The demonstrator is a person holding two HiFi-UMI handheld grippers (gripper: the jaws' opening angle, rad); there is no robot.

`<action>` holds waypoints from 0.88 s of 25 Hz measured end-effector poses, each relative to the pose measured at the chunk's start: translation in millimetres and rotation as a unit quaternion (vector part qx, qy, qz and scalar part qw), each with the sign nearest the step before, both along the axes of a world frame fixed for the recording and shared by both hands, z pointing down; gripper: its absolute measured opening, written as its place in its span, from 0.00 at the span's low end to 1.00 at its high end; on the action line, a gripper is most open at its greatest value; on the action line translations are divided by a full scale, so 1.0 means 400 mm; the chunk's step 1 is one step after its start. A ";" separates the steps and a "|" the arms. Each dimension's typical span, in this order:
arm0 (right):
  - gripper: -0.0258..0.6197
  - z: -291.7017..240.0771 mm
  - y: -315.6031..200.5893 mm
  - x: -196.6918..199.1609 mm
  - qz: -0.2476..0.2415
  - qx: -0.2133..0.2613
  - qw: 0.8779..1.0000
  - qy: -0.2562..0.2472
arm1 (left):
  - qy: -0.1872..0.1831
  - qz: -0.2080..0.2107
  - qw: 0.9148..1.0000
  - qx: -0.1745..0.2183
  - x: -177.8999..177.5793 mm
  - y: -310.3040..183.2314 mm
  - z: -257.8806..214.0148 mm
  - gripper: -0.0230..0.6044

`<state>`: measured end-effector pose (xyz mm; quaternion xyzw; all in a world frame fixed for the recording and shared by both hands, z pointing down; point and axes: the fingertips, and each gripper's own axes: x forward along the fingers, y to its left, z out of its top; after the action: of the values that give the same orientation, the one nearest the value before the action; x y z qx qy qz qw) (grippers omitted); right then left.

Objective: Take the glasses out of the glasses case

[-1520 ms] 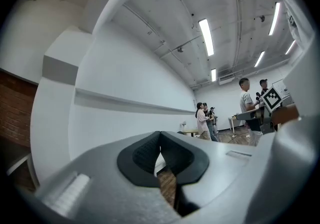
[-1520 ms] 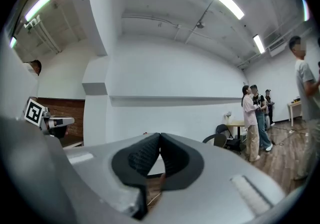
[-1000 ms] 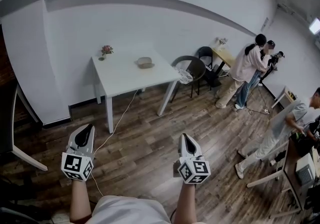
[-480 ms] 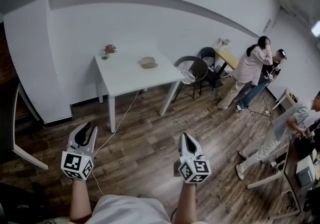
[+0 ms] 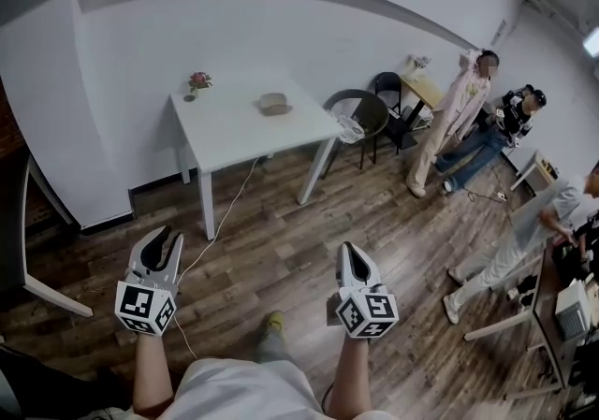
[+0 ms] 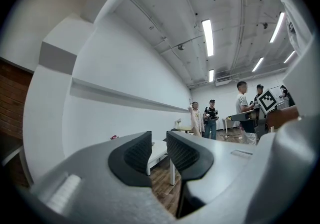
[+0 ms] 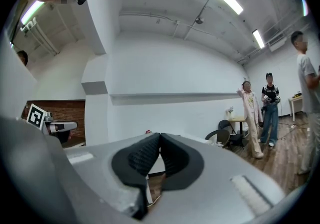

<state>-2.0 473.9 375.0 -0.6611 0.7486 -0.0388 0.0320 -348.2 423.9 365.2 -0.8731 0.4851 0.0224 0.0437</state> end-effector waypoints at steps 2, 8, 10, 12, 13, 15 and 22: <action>0.04 -0.002 -0.018 0.006 -0.006 0.004 1.000 -0.004 | 0.005 0.002 1.000 -0.001 0.006 -0.017 0.002 0.18; 0.04 0.007 -0.096 0.040 -0.009 0.003 1.000 -0.007 | 0.008 -0.005 1.000 0.000 0.031 -0.090 0.004 0.18; 0.04 0.010 -0.132 0.052 -0.011 0.000 1.000 -0.008 | 0.006 -0.004 1.000 -0.003 0.046 -0.121 0.005 0.18; 0.04 0.014 -0.171 0.061 -0.013 -0.002 1.000 -0.010 | 0.003 -0.004 1.000 -0.006 0.059 -0.154 0.008 0.18; 0.04 0.016 -0.192 0.066 -0.014 -0.003 1.000 -0.011 | 0.001 -0.005 1.000 -0.008 0.066 -0.171 0.009 0.18; 0.04 0.024 -0.237 0.076 -0.015 -0.006 1.000 -0.014 | -0.002 -0.005 1.000 -0.011 0.079 -0.208 0.016 0.18; 0.04 0.076 -0.416 0.141 -0.020 -0.020 0.999 -0.023 | -0.008 -0.011 1.000 -0.023 0.145 -0.378 0.051 0.18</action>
<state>54.5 307.6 405.6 -0.6452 0.7600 -0.0703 0.0353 -290.3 272.7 385.6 -0.8687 0.4946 0.0038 0.0275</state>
